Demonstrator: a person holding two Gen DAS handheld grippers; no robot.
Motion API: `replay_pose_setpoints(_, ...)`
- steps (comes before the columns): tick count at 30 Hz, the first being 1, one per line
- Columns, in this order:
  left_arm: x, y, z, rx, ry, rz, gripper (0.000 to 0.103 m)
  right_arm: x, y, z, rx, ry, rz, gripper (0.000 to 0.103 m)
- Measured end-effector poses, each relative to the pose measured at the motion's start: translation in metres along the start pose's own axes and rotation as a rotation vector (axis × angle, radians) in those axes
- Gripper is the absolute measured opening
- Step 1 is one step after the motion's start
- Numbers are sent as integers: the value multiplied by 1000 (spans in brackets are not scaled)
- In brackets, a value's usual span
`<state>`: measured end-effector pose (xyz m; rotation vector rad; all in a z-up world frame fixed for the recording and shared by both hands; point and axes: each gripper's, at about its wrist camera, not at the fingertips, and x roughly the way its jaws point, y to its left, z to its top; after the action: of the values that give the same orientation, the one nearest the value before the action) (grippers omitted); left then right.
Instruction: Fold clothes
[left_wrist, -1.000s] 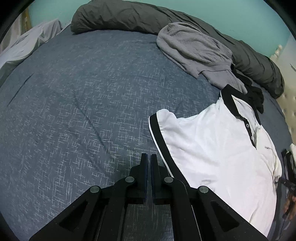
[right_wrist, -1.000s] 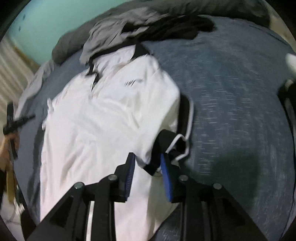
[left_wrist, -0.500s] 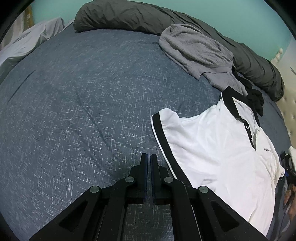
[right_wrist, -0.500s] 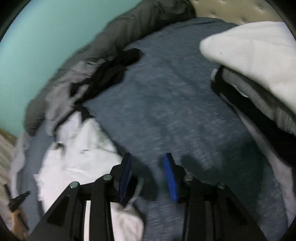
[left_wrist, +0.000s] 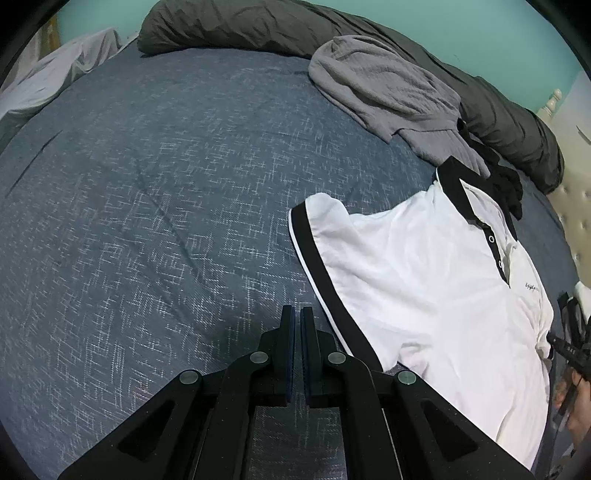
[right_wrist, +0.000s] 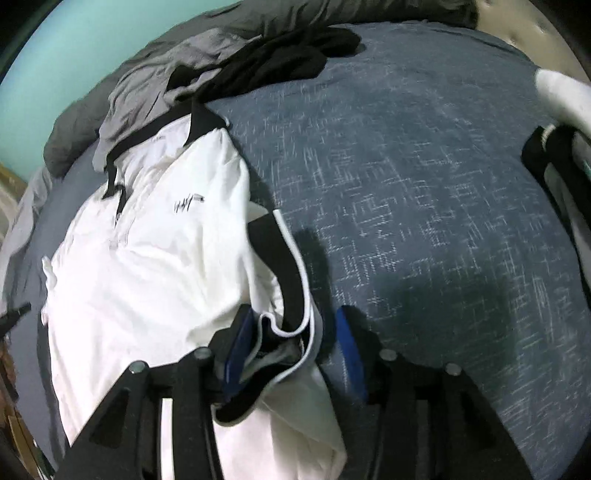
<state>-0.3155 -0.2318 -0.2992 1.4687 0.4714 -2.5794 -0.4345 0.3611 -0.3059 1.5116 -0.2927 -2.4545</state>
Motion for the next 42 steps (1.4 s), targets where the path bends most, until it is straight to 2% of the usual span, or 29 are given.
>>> replay_pose_setpoints(4,0,-1,-1,1,1,-4,3,3,6,-5,-22,-2,-1,44)
replay_pose_setpoints(6,1,-1,-2,0,2,-6,3,3,10,-8,-36,-6,0,24)
replay_pose_setpoints(7,1,-1,-2,-1,3,-6,3,0,12,-8,-48,-17,2,21)
replay_pose_setpoints(8,2,-2,-3,-2,5,-7,3,-3,14,-9,-60,-27,4,13)
replay_pose_setpoints(11,3,-3,-4,1,7,-9,3,-13,17,-10,-90,-63,23,8)
replay_pose_setpoints(15,1,-4,-4,3,5,-10,3,-22,21,-7,-116,-111,42,7)
replay_pose_setpoints(20,-2,-3,-2,3,-4,-7,3,-54,11,6,-99,-224,52,7)
replay_pose_setpoints(22,-3,-1,-1,0,-7,-5,3,-69,4,17,-98,-264,29,7)
replay_pose_setpoints(26,-2,-1,-2,-3,-5,-4,3,-89,-17,46,-70,-300,-89,7)
replay_pose_setpoints(37,8,0,1,11,10,3,3,-59,-46,88,-28,-228,-274,7)
replay_pose_setpoints(42,15,4,1,1,19,0,3,-42,-60,78,-12,-152,-310,7)
